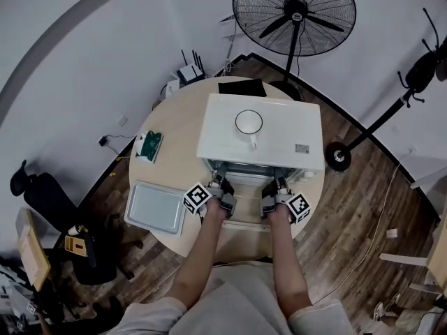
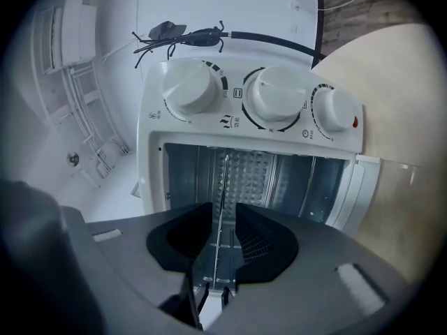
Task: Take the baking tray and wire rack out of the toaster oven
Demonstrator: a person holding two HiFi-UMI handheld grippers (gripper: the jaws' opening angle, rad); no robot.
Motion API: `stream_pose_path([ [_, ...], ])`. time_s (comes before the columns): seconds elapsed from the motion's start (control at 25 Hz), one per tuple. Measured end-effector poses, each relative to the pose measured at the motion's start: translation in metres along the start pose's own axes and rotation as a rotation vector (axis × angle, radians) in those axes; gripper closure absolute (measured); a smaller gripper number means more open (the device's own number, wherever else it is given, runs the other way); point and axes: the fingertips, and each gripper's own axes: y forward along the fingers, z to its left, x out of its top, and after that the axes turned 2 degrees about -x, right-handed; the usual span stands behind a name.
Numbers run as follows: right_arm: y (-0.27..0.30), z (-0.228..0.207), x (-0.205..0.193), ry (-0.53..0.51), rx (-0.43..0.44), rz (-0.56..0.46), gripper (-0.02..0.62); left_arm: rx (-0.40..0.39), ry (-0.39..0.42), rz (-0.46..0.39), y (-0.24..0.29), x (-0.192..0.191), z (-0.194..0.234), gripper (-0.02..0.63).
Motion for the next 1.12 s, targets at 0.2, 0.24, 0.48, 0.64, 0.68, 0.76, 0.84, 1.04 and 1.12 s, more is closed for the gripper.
stream_pose_path([
  [0.2, 0.018, -0.003, 0.005, 0.032, 0.009, 0.003, 0.505, -0.02, -0.018, -0.006, 0.021, 0.001, -0.002, 0.439],
  [0.24, 0.021, -0.004, 0.005, 0.044, 0.012, 0.002, 0.505, -0.022, -0.02, -0.004, 0.025, 0.001, -0.002, 0.439],
  [0.48, 0.035, -0.007, 0.005, 0.082, 0.011, -0.003, 0.506, -0.035, -0.037, -0.047, 0.041, 0.012, 0.0, 0.44],
  [0.64, 0.036, -0.01, 0.006, 0.102, -0.006, -0.013, 0.516, -0.03, -0.043, -0.05, 0.046, 0.011, 0.0, 0.463],
  [0.68, 0.037, -0.009, 0.006, 0.102, -0.003, -0.018, 0.522, -0.029, -0.046, -0.051, 0.047, 0.011, 0.001, 0.47],
  [0.76, 0.038, -0.007, 0.006, 0.105, 0.006, -0.025, 0.538, -0.028, -0.052, -0.054, 0.047, 0.012, 0.002, 0.485],
  [0.84, 0.04, -0.005, 0.005, 0.11, 0.009, -0.03, 0.563, -0.032, -0.056, -0.055, 0.047, 0.013, 0.002, 0.496],
  [1.04, 0.04, -0.004, 0.007, 0.111, -0.013, -0.037, 0.591, -0.036, -0.067, -0.055, 0.05, 0.012, -0.002, 0.543],
  [1.12, 0.039, -0.004, 0.007, 0.122, -0.004, -0.036, 0.591, -0.031, -0.068, -0.052, 0.048, 0.012, -0.003, 0.543],
])
